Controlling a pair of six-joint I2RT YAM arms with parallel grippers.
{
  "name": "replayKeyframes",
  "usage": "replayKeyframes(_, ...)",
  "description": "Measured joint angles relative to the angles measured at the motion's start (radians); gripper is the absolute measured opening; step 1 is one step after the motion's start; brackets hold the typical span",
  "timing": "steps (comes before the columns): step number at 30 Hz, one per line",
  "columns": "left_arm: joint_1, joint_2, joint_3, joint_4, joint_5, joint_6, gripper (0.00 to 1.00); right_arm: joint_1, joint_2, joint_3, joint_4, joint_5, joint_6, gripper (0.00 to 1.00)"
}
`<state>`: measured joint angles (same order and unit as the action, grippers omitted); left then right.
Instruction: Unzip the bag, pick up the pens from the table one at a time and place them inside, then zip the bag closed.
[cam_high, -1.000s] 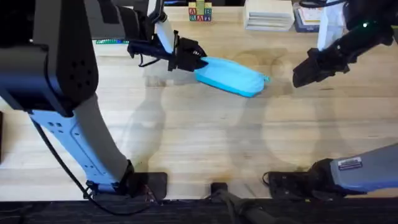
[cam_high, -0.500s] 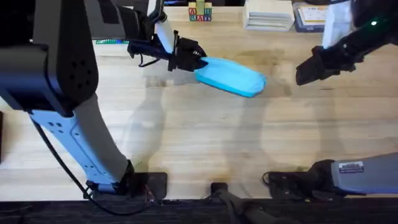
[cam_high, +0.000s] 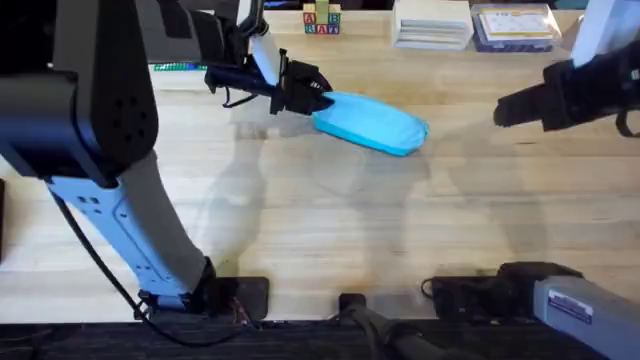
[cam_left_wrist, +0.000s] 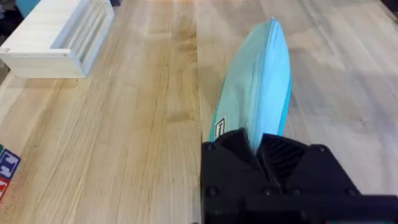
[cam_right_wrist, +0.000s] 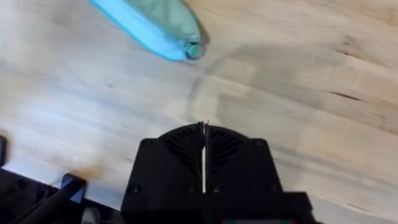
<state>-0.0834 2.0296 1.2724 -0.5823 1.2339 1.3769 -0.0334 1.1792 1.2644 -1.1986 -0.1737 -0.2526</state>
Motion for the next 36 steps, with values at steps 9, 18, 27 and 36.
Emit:
replayKeyframes(9, 0.000, 0.000, 0.000, 0.000, 0.000, 0.000, 0.042, 0.186, -0.143, 0.000, -0.009, -0.003, 0.104, 0.569)
replayKeyframes(18, 0.000, 0.000, 0.000, 0.000, 0.000, 0.000, 0.042, 0.325, -0.205, -0.001, -0.010, 0.059, 0.246, 0.996)
replayKeyframes(27, 0.000, 0.000, 0.000, 0.000, 0.000, 0.000, 0.042, 0.434, -0.311, -0.166, 0.074, 0.181, 0.417, 0.996)
replayKeyframes(36, 0.000, 0.000, 0.000, 0.000, 0.000, 0.000, 0.042, 0.446, -0.382, -0.266, 0.093, 0.207, 0.474, 0.998)
